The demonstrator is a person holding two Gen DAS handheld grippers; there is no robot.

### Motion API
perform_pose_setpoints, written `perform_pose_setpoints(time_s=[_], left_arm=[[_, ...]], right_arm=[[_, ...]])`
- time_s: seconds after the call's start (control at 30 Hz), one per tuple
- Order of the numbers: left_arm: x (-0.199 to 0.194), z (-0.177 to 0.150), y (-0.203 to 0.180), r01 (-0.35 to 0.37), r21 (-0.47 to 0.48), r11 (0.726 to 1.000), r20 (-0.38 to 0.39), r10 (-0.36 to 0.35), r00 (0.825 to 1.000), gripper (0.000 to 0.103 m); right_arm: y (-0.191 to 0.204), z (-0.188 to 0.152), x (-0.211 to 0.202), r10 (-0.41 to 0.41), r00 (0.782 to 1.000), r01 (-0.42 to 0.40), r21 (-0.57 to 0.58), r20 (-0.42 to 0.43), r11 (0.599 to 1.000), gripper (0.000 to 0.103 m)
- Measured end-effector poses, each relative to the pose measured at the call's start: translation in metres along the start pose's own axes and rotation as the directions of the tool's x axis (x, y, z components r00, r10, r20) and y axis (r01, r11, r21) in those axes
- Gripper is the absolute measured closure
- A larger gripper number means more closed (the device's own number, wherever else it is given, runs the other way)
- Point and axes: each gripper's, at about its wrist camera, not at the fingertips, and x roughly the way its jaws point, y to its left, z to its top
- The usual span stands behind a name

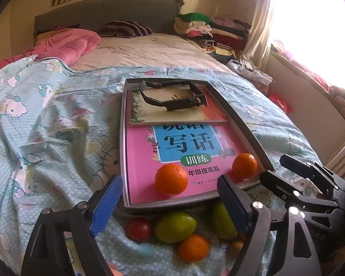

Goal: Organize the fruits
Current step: 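Withdraw both open grippers from the tray back toward the fruit pile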

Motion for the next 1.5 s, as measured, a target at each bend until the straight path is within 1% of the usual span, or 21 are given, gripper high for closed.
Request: perform_pose_setpoints(time_s=[0.03, 0.27, 0.7, 1.0, 1.23, 1.5], left_arm=[[-0.002, 0.000, 0.001, -0.002, -0.003, 1.000, 0.003, 0.002, 1.000, 0.018], [-0.012, -0.004, 0.004, -0.015, -0.007, 1.000, 0.017, 0.015, 1.000, 0.017], [-0.026, -0.018, 0.006, -0.016, -0.011, 1.000, 0.005, 0.016, 1.000, 0.017], [-0.028, -0.035, 0.008, -0.026, -0.003, 1.000, -0.021, 0.026, 0.999, 0.017], [-0.027, -0.051, 0.002, -0.029, 0.026, 0.999, -0.052, 0.030, 0.998, 0.017], [-0.023, -0.060, -0.003, -0.025, 0.042, 0.999, -0.081, 0.028, 0.996, 0.017]], right_arm=[[0.000, 0.000, -0.002, 0.001, 1.000, -0.001, 0.003, 0.005, 1.000, 0.031], [0.002, -0.002, -0.013, 0.007, 1.000, -0.007, 0.003, 0.025, 1.000, 0.030], [0.007, -0.014, -0.028, 0.009, 1.000, -0.008, -0.024, 0.020, 1.000, 0.029], [0.008, -0.032, -0.036, 0.017, 1.000, -0.017, -0.038, -0.012, 0.999, 0.029], [0.011, -0.043, -0.035, 0.026, 0.999, -0.028, -0.048, -0.041, 0.998, 0.029], [0.017, -0.052, -0.032, 0.029, 0.997, -0.033, -0.065, -0.067, 0.997, 0.029]])
